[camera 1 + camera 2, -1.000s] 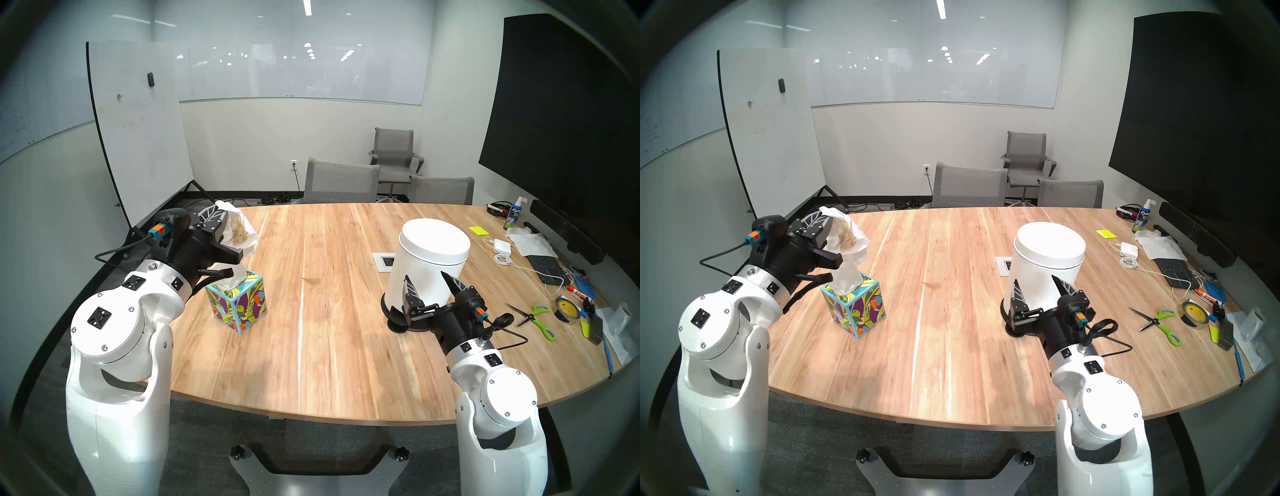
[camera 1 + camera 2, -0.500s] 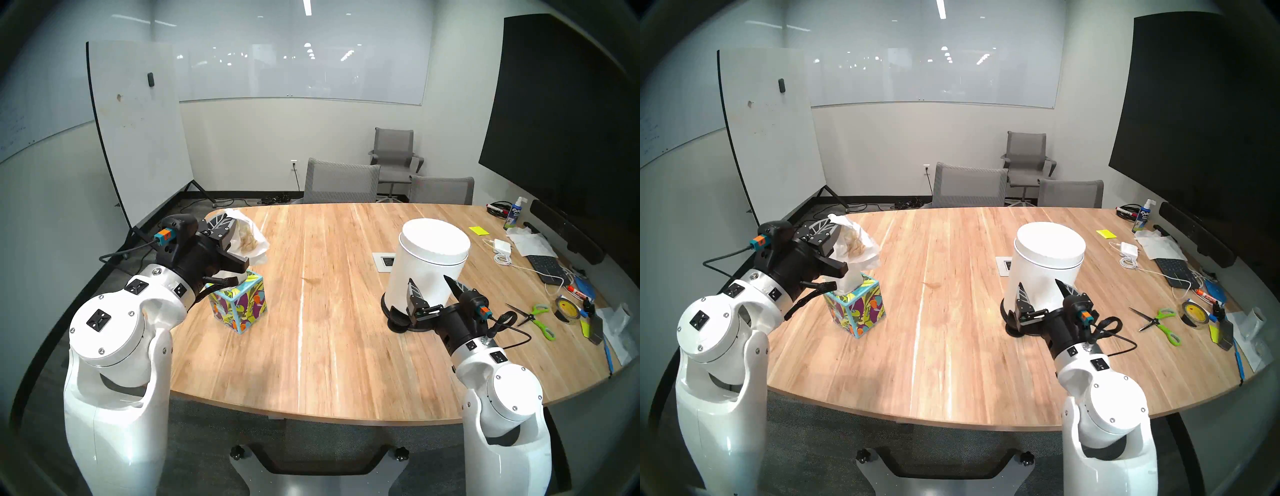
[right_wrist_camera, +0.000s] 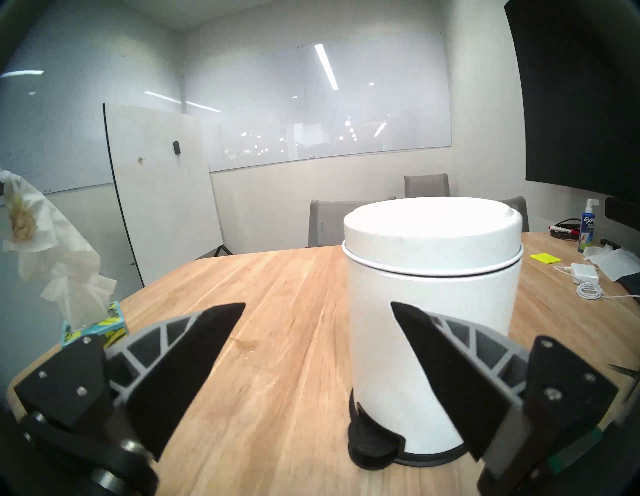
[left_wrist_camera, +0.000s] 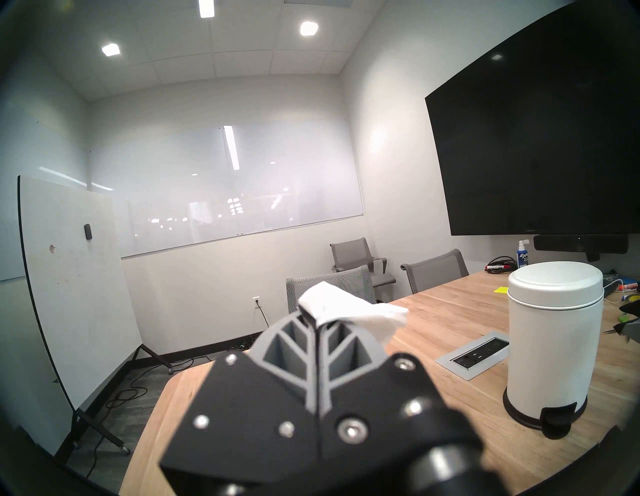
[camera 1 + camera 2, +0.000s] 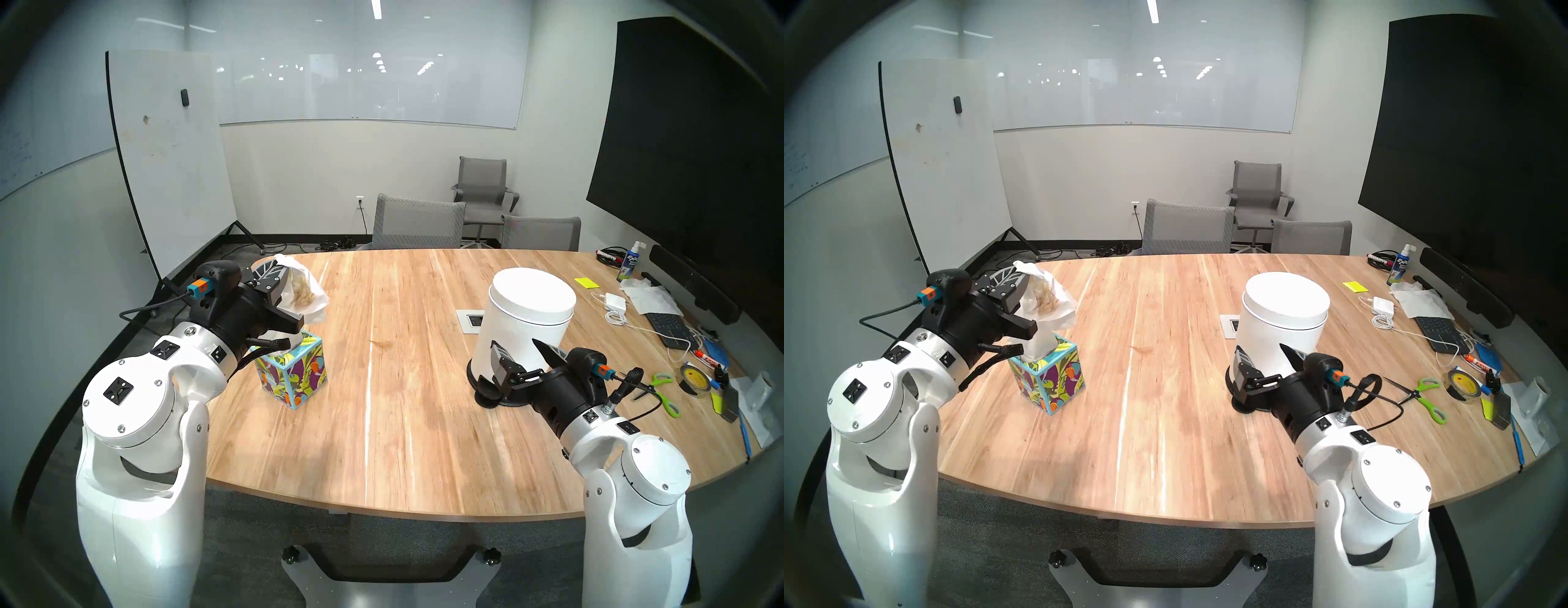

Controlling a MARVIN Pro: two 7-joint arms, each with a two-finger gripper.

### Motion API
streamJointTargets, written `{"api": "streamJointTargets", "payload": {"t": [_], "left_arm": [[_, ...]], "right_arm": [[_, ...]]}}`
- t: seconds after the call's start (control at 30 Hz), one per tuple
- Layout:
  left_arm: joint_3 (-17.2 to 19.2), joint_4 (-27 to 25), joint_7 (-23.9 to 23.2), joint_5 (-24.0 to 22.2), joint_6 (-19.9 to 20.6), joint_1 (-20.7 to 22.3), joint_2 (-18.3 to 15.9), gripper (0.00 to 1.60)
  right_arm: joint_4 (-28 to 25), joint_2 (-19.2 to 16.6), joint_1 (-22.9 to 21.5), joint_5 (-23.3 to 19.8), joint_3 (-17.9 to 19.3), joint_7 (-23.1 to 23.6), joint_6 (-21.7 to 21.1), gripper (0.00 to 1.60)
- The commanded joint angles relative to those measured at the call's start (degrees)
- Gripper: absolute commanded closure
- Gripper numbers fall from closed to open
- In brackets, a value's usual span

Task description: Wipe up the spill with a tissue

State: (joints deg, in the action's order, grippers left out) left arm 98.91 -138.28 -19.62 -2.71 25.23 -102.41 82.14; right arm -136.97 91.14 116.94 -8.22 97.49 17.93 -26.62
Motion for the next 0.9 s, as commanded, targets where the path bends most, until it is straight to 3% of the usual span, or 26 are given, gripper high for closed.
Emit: {"api": "streamJointTargets", "payload": {"t": [0.0, 0.2, 0.3, 0.37, 0.53, 0.57, 0.6, 0.63, 0.67, 0.87], "left_arm": [[-0.02, -1.53, 0.33, 0.05, -0.41, 0.27, 0.26, 1.60], [-0.07, -1.54, 0.47, 0.01, -0.42, 0.24, 0.22, 1.60], [-0.08, -1.54, 0.51, -0.01, -0.42, 0.24, 0.20, 1.60], [-0.10, -1.55, 0.58, -0.03, -0.42, 0.23, 0.17, 1.60], [-0.13, -1.56, 0.67, -0.07, -0.43, 0.21, 0.13, 1.60], [-0.13, -1.56, 0.69, -0.07, -0.43, 0.21, 0.12, 1.60], [-0.13, -1.56, 0.69, -0.07, -0.43, 0.21, 0.12, 1.60], [-0.14, -1.56, 0.71, -0.08, -0.43, 0.20, 0.11, 1.60], [-0.14, -1.57, 0.72, -0.09, -0.44, 0.20, 0.10, 1.60], [-0.16, -1.58, 0.79, -0.13, -0.44, 0.18, 0.06, 1.60]], "right_arm": [[-3.03, 0.00, 0.44, -2.84, 0.95, 1.67, -6.02, 0.00], [-3.03, -1.03, -2.33, -4.72, 5.19, 2.64, -14.02, 0.00], [-3.03, -1.55, -3.68, -5.88, 6.94, 3.20, -15.69, 0.00], [-1.79, -3.03, -6.10, -6.72, 8.99, 4.32, -19.41, 0.00], [-1.48, -4.95, -8.87, -7.51, 9.98, 5.68, -23.56, 0.02], [-1.50, -5.20, -9.28, -7.61, 9.99, 5.90, -24.21, 1.02], [-1.50, -5.20, -9.28, -7.61, 9.99, 5.90, -24.21, 1.02], [-1.63, -5.35, -9.66, -7.66, 9.87, 6.00, -25.00, 1.37], [-1.77, -5.46, -9.86, -7.70, 9.72, 6.12, -25.56, 1.60], [-3.03, -5.57, -8.38, -6.44, 6.32, 5.89, -27.53, 1.60]]}}
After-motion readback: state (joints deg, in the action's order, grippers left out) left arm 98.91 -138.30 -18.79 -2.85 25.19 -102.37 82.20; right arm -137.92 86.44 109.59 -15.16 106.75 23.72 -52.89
